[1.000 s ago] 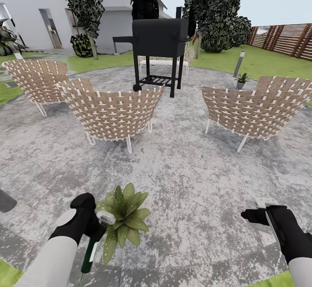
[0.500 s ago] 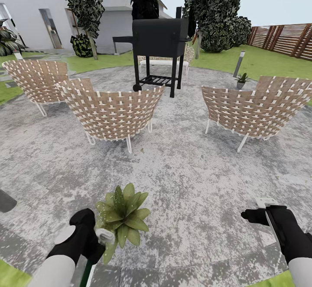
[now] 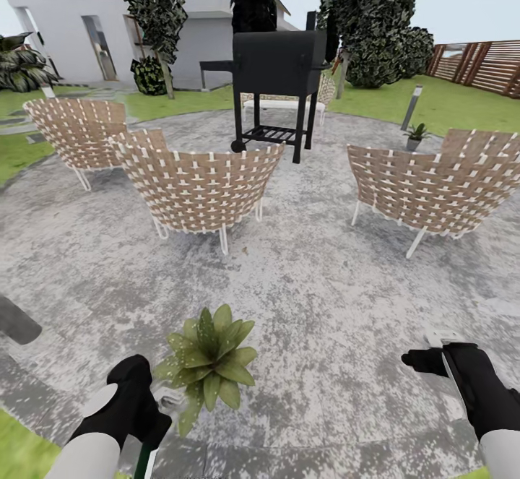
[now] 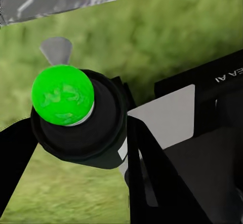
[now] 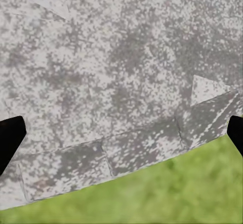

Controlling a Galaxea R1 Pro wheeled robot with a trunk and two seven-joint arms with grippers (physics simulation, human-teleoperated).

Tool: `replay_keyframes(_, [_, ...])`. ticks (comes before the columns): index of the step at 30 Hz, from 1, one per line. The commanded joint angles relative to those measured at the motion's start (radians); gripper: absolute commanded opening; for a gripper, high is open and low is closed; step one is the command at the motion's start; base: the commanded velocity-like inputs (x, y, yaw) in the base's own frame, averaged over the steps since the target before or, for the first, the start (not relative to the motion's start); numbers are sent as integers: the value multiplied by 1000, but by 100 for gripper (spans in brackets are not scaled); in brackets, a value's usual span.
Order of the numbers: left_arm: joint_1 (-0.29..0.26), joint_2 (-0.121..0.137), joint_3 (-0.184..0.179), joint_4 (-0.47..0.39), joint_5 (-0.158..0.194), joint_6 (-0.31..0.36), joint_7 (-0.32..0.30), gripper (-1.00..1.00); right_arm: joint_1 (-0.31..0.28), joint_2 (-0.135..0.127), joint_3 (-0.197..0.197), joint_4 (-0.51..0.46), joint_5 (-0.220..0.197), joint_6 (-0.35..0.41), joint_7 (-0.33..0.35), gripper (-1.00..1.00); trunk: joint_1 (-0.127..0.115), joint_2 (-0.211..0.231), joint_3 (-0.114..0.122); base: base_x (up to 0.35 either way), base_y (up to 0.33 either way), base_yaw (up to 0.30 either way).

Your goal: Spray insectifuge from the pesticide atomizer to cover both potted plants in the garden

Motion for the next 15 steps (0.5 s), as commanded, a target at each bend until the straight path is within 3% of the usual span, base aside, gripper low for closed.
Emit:
replay_keyframes(1, [-1,-1,4,-1,-10,8,-10,-100,0,0,-1,-1,10,3,9,100,0,0,-1,0,-5,231])
replay_keyframes(4, [-1,-1,5,-1,-10,9,-10,-100,0,0,-1,-2,10,3,9,100,0,0,-1,0,-120,81])
replay_keyframes(11, [-1,-1,7,1,-10,8,-10,-100,0,0,-2,-1,10,3,9,100,0,0,-1,0,-285,7])
replay_keyframes(15, [-1,-1,6,2,-10,8,-10,-100,0,0,-2,-1,9,3,9,100,0,0,-1,0,-300,168])
